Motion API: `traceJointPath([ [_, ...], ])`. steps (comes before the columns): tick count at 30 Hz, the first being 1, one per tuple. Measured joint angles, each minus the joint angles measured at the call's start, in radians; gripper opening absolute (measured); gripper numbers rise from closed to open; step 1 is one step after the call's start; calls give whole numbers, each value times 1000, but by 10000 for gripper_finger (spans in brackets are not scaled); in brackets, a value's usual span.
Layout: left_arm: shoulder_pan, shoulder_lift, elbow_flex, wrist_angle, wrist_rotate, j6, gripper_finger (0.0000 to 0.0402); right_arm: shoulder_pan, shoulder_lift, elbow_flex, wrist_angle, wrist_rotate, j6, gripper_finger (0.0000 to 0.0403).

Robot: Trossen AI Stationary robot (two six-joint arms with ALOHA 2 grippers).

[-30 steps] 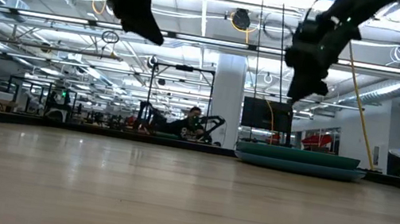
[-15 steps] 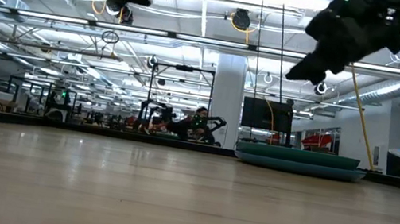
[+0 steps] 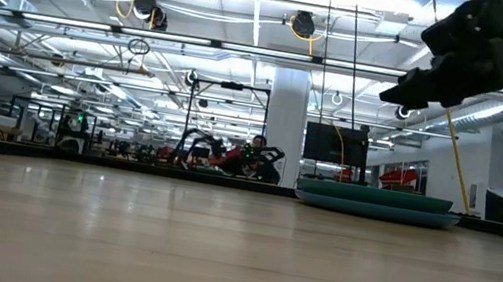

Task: Stack plastic plates
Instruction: Return to Home Position

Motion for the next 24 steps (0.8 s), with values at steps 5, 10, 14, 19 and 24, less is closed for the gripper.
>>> traceJointPath([
  [5,3,-180,0,-121,-40,4,88,-1,-124,-70,-1,-1,-19,130],
  [10,3,-302,0,-138,-53,3,88,-2,-261,-142,-2,0,-26,130],
  [14,3,-352,0,-138,-67,2,88,-2,-358,-180,-21,1,-28,130],
  [19,3,-377,0,-138,-104,3,88,-2,-466,-203,-84,4,-32,130],
  [24,3,-377,-2,-137,-106,4,88,-3,-560,-226,-128,6,-39,130],
])
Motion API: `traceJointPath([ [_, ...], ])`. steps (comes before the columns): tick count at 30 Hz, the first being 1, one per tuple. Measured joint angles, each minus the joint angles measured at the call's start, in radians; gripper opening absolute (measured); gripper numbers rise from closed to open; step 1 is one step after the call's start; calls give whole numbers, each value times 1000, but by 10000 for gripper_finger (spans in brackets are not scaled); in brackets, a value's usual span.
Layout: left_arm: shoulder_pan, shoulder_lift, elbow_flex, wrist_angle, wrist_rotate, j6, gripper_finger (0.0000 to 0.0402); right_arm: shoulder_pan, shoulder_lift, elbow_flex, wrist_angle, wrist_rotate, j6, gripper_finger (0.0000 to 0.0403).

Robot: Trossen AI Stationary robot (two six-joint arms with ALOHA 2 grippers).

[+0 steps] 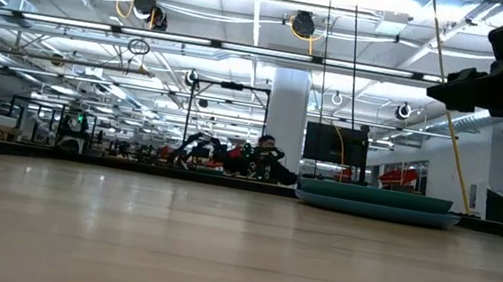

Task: Stack plastic plates
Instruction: Return to Home Position

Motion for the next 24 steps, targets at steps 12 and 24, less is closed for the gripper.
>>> traceJointPath([
  [12,0,-19,-308,286,-81,-9,88,-24,-224,-110,-14,27,6,130],
  [24,1,-46,-487,423,-52,-81,88,-35,-222,-131,24,-90,10,110],
])
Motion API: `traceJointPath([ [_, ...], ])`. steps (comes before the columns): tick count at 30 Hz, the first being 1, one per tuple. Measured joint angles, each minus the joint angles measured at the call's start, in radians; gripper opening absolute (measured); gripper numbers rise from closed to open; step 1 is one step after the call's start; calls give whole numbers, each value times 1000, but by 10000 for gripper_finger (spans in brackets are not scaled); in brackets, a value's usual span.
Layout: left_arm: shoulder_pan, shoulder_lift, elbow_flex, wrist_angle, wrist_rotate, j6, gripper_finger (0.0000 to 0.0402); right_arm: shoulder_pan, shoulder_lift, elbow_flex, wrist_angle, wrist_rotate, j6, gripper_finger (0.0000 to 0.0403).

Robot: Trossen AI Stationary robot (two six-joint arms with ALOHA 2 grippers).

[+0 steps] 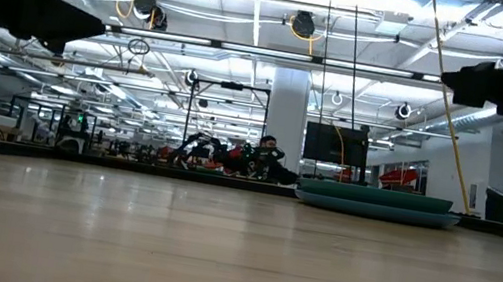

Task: Stack plastic plates
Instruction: Return to Home Position

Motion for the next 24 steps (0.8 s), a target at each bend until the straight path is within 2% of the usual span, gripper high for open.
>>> traceJointPath([
  [3,6,2,1,-6,-23,10,88,0,0,-1,-3,-20,4,92],
  [9,27,2,2,-6,-60,46,88,0,1,-1,0,-17,162,68],
  [24,27,2,2,-5,-61,51,88,9,-13,-5,100,-15,185,66],
])
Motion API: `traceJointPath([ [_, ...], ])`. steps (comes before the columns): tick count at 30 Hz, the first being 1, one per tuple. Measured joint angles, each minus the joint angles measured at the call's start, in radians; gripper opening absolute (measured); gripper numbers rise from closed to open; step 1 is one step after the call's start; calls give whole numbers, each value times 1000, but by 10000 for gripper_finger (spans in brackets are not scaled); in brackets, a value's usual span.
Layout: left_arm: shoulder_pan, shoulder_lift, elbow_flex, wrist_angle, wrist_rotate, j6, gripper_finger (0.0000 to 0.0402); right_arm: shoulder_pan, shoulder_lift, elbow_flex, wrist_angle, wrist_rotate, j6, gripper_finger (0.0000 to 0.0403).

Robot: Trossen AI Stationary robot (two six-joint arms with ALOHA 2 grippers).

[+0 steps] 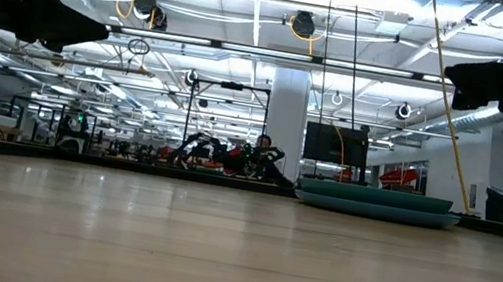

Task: Stack plastic plates
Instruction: Return to Home Position

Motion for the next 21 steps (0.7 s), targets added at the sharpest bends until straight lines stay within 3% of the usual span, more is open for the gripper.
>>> traceJointPath([
  [7,0,0,0,0,-1,0,88,21,0,0,6,0,-30,66],
  [15,0,0,0,-1,-1,0,88,45,0,-3,52,-4,53,66],
  [21,0,0,0,-1,-1,0,88,160,-1,-13,62,61,-30,66],
])
